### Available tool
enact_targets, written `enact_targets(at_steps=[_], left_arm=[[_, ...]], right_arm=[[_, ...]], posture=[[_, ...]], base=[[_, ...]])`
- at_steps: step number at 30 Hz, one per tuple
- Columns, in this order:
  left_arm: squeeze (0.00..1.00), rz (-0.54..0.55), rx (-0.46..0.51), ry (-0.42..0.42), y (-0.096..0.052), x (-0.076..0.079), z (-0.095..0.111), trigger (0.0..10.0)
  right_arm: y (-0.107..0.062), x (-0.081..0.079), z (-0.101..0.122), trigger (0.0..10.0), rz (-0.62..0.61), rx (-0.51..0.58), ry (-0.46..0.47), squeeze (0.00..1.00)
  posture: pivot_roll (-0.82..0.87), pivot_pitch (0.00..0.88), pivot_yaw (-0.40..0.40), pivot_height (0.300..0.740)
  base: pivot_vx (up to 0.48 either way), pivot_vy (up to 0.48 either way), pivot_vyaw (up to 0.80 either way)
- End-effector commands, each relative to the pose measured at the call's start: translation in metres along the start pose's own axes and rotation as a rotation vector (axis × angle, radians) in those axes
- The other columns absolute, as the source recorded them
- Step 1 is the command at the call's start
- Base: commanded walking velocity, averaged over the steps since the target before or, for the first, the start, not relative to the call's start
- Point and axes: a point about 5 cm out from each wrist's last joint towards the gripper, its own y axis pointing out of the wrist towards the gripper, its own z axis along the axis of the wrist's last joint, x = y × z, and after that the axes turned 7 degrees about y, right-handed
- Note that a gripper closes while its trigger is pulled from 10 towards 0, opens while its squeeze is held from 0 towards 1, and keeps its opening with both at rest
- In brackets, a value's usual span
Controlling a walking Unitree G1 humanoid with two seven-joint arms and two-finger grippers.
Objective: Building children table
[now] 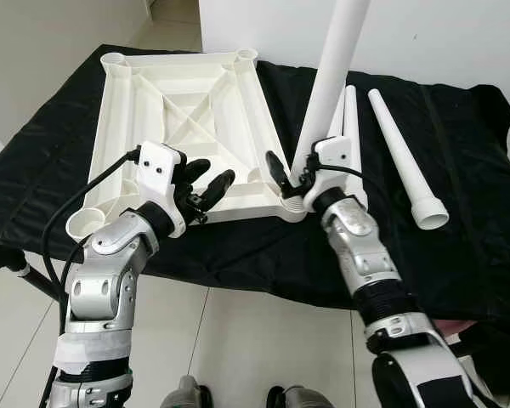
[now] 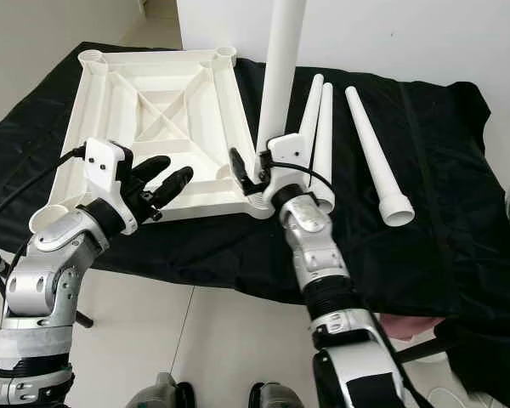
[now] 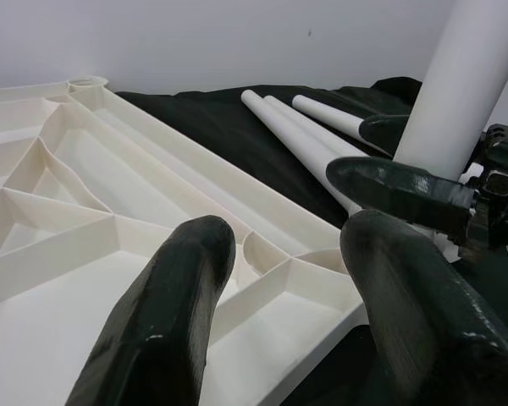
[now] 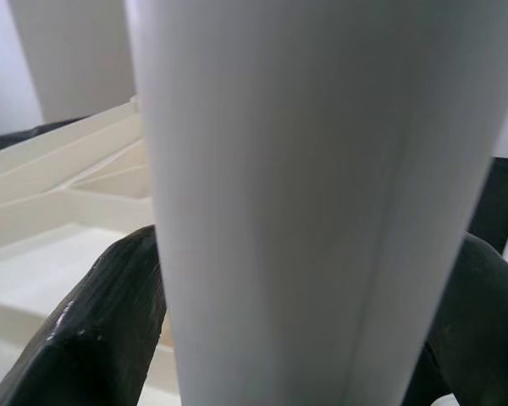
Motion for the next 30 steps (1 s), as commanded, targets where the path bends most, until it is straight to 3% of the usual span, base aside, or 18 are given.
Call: enact_targets(at_steps=[1,8,18,20,21,25,26,28,29,30], left_arm=[[0.02,0.079,-0.026,0.007,0.000,0.000,0.000,10.0],[0.02,-0.018,-0.041,0.024,0.001,0.013,-0.001,10.0],[0.00,-0.031,-0.040,0.020,0.004,0.015,-0.001,10.0],[0.00,-0.079,-0.049,0.014,0.004,0.023,-0.002,10.0],[0.00,-0.107,-0.054,0.013,0.003,0.028,-0.002,10.0],[0.00,-0.151,-0.056,0.019,0.002,0.035,-0.002,10.0],[0.00,-0.160,-0.056,0.020,0.002,0.036,-0.002,10.0],[0.00,-0.173,-0.061,0.022,0.002,0.038,-0.002,10.0],[0.00,-0.179,-0.066,0.022,0.003,0.039,-0.003,10.0],[0.00,-0.179,-0.066,0.022,0.003,0.039,-0.003,10.0]], right_arm=[[0.000,0.002,-0.005,10.0,0.045,-0.042,0.019,0.00],[-0.005,0.009,-0.010,10.0,0.140,-0.094,0.015,0.00],[-0.007,0.015,-0.014,10.0,0.214,-0.130,0.004,0.00],[-0.006,0.019,-0.015,10.0,0.243,-0.144,-0.005,0.00],[-0.005,0.021,-0.014,6.5,0.252,-0.150,-0.010,0.00],[-0.003,0.022,-0.014,7.6,0.256,-0.156,-0.016,0.00],[-0.002,0.023,-0.014,6.5,0.257,-0.157,-0.017,0.00],[-0.001,0.023,-0.014,6.5,0.255,-0.158,-0.014,0.00],[0.000,0.023,-0.014,4.0,0.255,-0.161,-0.013,0.00],[0.000,0.023,-0.014,4.0,0.255,-0.161,-0.013,0.00]], posture=[[-0.05,0.085,-0.007,0.740],[-0.05,0.087,-0.007,0.740],[-0.05,0.086,0.004,0.740],[-0.05,0.087,0.005,0.740],[-0.05,0.087,0.005,0.740],[-0.05,0.087,0.004,0.740],[-0.05,0.087,0.004,0.740],[-0.05,0.086,0.004,0.740],[-0.04,0.082,0.005,0.740],[-0.04,0.082,0.005,0.740]], base=[[0.000,0.000,0.00],[0.000,0.000,0.00],[0.000,0.000,0.00],[0.000,0.000,0.00],[0.000,0.000,0.00],[0.000,0.000,0.00],[0.000,0.000,0.00],[0.000,0.000,0.00],[0.000,0.000,0.00],[0.000,0.000,0.00]])
